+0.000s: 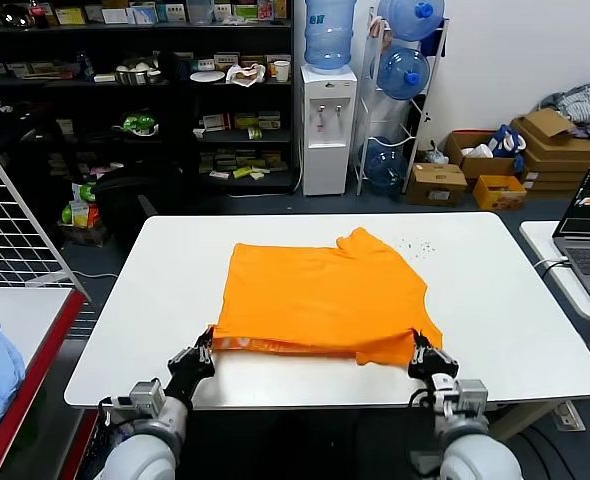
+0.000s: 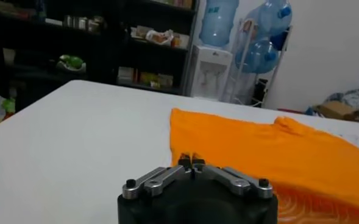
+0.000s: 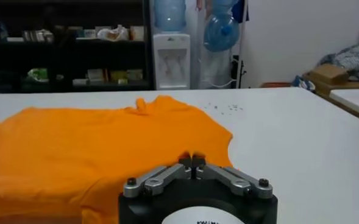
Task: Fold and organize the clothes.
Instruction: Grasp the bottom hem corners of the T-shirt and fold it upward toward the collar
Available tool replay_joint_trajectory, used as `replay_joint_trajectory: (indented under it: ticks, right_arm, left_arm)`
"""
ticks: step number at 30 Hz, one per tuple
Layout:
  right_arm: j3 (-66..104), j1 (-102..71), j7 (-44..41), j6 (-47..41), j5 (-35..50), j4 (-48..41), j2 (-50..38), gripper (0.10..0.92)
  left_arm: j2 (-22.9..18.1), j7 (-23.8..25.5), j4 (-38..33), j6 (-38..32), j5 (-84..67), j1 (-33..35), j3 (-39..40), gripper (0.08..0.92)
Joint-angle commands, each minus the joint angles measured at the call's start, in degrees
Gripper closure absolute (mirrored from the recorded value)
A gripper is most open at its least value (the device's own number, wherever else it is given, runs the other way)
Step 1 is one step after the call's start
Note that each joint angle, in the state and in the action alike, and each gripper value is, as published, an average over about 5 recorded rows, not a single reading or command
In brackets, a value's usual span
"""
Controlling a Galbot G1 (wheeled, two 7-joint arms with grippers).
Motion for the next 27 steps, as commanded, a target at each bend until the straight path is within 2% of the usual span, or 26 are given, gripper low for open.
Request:
replay_joint_trajectory:
  ticks: [1, 10, 15, 18, 27]
  right_arm:
    - [-2.41, 11.54, 2.15, -2.90, 4.57, -5.73, -1.21, 0.902]
    - [-4.07, 13.02, 1.80, -4.23, 4.44, -7.64, -0.43, 0.893]
    - [-3.75, 12.28, -0.59, -3.81, 3.67, -7.36, -0.15, 0.776]
    - [-3.42, 11.95, -1.72, -2.82, 3.28, -7.09, -0.08, 0.690]
    - [-0.32, 6.98, -6.68, 2.11, -0.67, -5.27, -2.01, 0.438]
  left_arm:
    - [-0.09, -0.90, 7.34, -0.05, -1.84, -11.26, 4.30, 0.906]
    - [-1.45, -1.72, 10.41, 0.87, -1.53, -14.82, 6.88, 0.906]
    - [-1.24, -1.56, 10.13, 2.52, -1.65, -14.62, 6.87, 0.895]
    - [-1.04, -1.60, 9.49, 2.88, -1.65, -14.19, 6.69, 0.835]
    - [0.53, -2.12, 5.87, 4.72, -1.99, -11.06, 5.70, 0.576]
